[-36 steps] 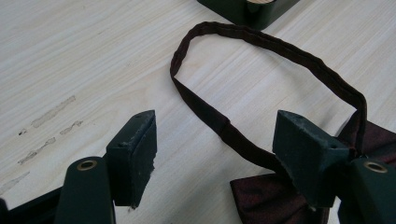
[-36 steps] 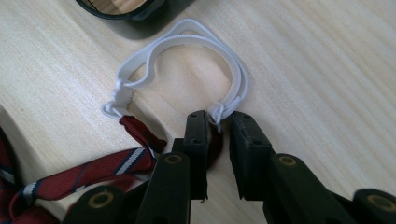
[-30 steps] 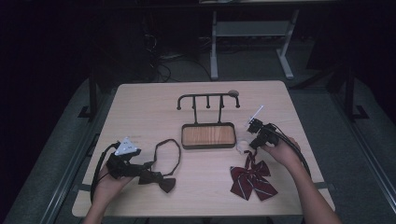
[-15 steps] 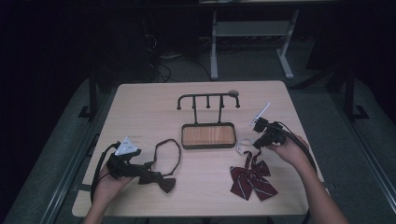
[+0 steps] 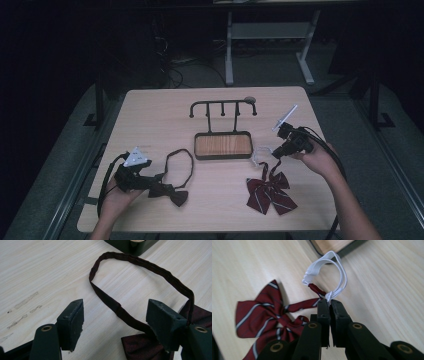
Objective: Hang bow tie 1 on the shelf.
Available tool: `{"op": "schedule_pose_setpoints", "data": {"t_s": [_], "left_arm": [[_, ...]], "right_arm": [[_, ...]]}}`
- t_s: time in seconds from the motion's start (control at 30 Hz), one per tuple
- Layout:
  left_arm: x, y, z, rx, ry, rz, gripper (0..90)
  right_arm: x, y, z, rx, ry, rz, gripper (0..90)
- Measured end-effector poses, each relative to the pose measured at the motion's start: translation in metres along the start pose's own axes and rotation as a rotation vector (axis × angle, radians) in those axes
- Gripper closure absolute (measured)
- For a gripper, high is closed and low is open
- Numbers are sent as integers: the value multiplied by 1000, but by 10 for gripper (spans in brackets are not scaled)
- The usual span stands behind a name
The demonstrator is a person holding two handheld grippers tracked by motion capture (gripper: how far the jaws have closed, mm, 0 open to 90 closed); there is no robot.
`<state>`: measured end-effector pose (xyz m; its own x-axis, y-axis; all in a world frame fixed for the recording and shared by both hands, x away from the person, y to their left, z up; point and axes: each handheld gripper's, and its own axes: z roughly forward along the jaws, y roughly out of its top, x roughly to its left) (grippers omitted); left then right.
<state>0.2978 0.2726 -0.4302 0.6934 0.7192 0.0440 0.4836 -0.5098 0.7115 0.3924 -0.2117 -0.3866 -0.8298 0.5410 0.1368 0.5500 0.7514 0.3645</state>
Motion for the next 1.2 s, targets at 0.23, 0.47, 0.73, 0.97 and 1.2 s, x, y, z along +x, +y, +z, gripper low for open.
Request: {"op": "schedule_pose_setpoints", "data": {"t_s": [0.23, 0.47, 0.73, 0.97, 1.2], "left_arm": [[0, 0, 0, 2, -1, 1, 311], [0, 0, 0, 4, -1, 4, 312], [0, 0, 0, 2, 0, 3, 311], [-1, 0, 1, -2, -1, -2, 311], [-1, 0, 1, -2, 0, 2, 311]], "right_arm": [[5, 3, -9, -15, 28, -33, 858], [12, 7, -19, -29, 45, -56, 859], [23, 14, -33, -43, 49, -100, 865], [29, 20, -46, -66, 50, -122, 866], [32, 24, -55, -81, 46, -133, 866]]}}
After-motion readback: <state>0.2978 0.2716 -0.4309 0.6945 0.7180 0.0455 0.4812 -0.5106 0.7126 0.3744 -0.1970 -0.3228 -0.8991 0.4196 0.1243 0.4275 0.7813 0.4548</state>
